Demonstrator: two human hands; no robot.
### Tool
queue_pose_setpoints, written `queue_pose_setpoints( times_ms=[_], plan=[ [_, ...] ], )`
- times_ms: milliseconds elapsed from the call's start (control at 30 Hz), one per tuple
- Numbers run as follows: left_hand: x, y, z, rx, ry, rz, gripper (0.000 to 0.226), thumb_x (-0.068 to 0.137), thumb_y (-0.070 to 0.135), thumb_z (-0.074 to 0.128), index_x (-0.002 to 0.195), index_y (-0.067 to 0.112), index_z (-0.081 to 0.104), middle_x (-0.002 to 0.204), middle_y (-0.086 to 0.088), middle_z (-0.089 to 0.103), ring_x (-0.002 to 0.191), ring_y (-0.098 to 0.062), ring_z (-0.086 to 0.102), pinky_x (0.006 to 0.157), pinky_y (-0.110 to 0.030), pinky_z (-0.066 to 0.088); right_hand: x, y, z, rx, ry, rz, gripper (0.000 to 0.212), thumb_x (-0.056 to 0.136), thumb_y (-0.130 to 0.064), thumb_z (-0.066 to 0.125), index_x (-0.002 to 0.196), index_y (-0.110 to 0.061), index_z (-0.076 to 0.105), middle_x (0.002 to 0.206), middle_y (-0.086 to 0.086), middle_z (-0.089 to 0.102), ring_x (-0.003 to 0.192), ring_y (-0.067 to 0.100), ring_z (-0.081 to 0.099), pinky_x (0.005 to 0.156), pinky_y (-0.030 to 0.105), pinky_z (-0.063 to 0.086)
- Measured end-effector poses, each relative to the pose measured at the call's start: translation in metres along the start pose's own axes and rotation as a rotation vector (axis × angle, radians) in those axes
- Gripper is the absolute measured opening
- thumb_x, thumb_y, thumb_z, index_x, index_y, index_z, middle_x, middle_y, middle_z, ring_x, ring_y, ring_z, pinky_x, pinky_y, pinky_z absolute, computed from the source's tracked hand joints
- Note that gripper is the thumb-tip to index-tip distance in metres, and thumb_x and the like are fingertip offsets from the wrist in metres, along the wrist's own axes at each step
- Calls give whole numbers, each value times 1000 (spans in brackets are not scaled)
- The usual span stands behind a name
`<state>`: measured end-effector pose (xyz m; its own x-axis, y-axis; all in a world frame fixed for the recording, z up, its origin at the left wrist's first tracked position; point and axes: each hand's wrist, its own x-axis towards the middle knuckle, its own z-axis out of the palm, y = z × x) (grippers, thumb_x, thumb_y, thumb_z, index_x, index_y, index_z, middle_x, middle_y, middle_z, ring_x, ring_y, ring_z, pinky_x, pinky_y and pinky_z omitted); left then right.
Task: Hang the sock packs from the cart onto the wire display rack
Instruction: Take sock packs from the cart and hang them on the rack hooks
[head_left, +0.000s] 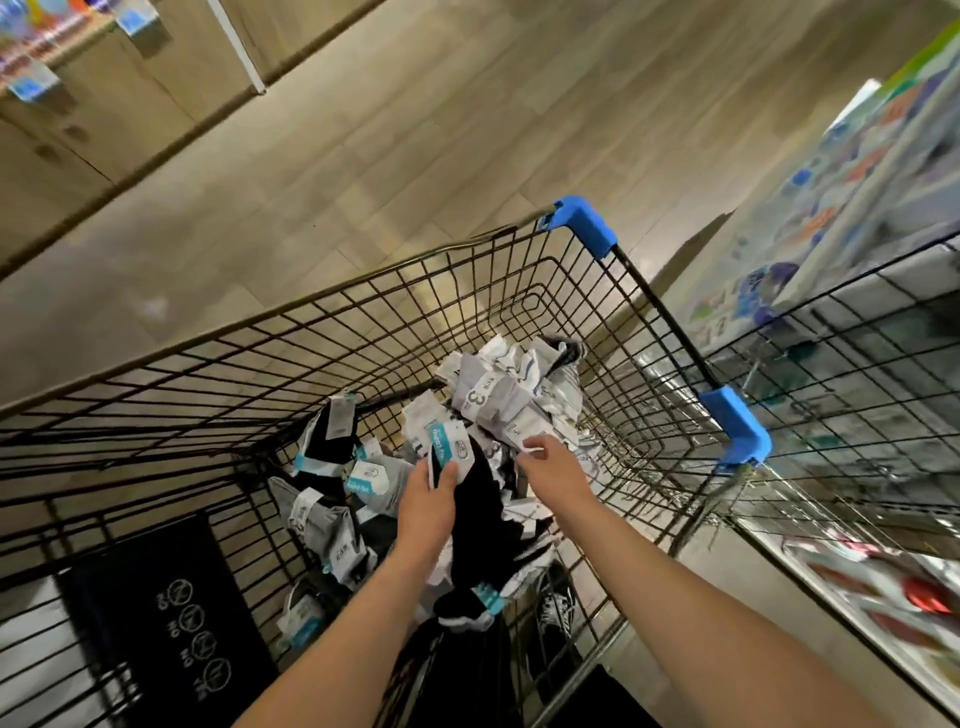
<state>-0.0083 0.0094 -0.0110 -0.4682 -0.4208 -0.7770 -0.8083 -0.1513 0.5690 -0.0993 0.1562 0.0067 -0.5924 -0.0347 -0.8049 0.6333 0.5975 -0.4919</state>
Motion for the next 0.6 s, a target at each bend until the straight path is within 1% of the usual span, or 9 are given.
queue_pose_setpoints(
  times_ms=[100, 200, 233, 300, 333, 367, 433, 533, 600],
  plan=[
    [15, -13, -2, -9, 30, 10, 39, 90, 55, 53, 120, 31, 59, 115, 5, 68, 107, -18, 65, 96, -49, 53, 13, -9, 33, -28, -117, -37, 29, 96, -20, 59, 125, -19, 62, 118, 2, 67, 93, 17, 68, 67, 25, 51],
    [17, -22, -24, -74, 117, -50, 32, 96, 48, 53, 121, 28, 58, 114, 6, 67, 105, -18, 63, 97, -45, 51, 16, -17, 76, -162, -214, -118, 32, 97, -22, 58, 128, -20, 64, 126, 1, 66, 110, 16, 62, 83, 25, 48],
    [16, -27, -34, -101, 169, -65, 27, 98, 44, 54, 119, 27, 59, 112, 4, 68, 103, -19, 64, 96, -44, 52, 14, -19, 89, -196, -249, -119, 33, 97, -23, 57, 130, -20, 63, 126, 1, 65, 111, 17, 62, 81, 25, 49],
    [15, -40, -58, -130, 263, -101, 19, 100, 38, 53, 113, 26, 60, 109, -2, 69, 98, -21, 64, 92, -43, 52, 10, -22, 111, -242, -322, -82, 31, 98, -24, 56, 129, -22, 60, 114, 1, 65, 96, 18, 64, 66, 26, 52],
    [14, -48, -70, -142, 301, -128, 19, 101, 37, 53, 113, 25, 60, 108, -3, 69, 97, -22, 64, 90, -42, 52, 10, -22, 119, -263, -340, -69, 31, 98, -25, 56, 128, -22, 60, 110, 2, 64, 91, 19, 64, 66, 28, 53],
    [12, -55, -80, -153, 336, -149, 21, 101, 37, 52, 115, 24, 60, 108, -4, 68, 98, -24, 64, 89, -42, 52, 10, -23, 125, -316, -338, -75, 30, 97, -25, 56, 127, -21, 60, 112, 4, 65, 93, 21, 65, 72, 31, 54],
    [11, -70, -96, -150, 390, -184, 23, 101, 37, 52, 118, 23, 60, 111, -3, 67, 102, -26, 62, 90, -41, 50, 18, -21, 133, -430, -278, -132, 31, 98, -26, 57, 128, -19, 61, 122, 5, 63, 106, 24, 63, 89, 36, 51],
    [12, -85, -107, -173, 416, -216, 26, 102, 33, 51, 125, 22, 58, 112, 0, 62, 107, -26, 60, 87, -34, 44, 27, -17, 145, -494, -325, -132, 40, 96, -25, 61, 135, -18, 54, 133, 7, 58, 108, 25, 59, 92, 39, 50],
    [16, -93, -107, -202, 418, -215, 32, 102, 32, 52, 130, 18, 58, 118, -2, 64, 111, -27, 60, 91, -36, 47, 32, -16, 154, -585, -331, -190, 52, 91, -29, 68, 139, -17, 50, 137, 8, 55, 123, 29, 54, 102, 40, 45]
  ],
)
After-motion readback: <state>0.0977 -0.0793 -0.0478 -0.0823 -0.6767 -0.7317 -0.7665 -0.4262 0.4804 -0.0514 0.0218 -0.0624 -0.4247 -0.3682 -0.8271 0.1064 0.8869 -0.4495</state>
